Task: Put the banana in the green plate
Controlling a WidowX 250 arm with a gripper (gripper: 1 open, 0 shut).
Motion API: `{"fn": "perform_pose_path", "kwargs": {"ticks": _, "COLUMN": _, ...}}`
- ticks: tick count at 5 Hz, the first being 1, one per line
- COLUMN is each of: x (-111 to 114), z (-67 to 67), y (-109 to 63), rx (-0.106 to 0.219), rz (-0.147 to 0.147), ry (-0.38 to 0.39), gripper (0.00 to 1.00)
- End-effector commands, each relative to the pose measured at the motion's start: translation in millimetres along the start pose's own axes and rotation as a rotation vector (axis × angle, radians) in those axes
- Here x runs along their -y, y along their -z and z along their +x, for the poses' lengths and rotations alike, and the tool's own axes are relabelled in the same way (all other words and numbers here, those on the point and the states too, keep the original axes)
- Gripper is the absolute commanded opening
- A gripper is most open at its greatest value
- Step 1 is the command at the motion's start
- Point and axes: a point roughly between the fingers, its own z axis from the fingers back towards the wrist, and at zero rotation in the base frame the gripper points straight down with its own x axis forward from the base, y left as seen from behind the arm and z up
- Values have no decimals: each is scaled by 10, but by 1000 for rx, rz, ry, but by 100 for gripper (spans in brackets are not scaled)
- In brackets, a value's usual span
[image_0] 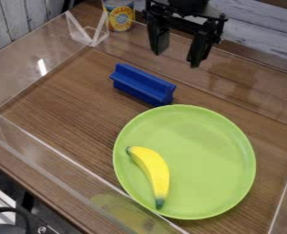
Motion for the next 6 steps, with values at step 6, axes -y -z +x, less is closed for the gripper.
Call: {"fn": "perform_pose_path", "kwargs": {"ticks": 6, "x": 523, "z": -1049, "y": 210, "rx": 79, "rz": -50, "ry": -606, "gripper": 100}}
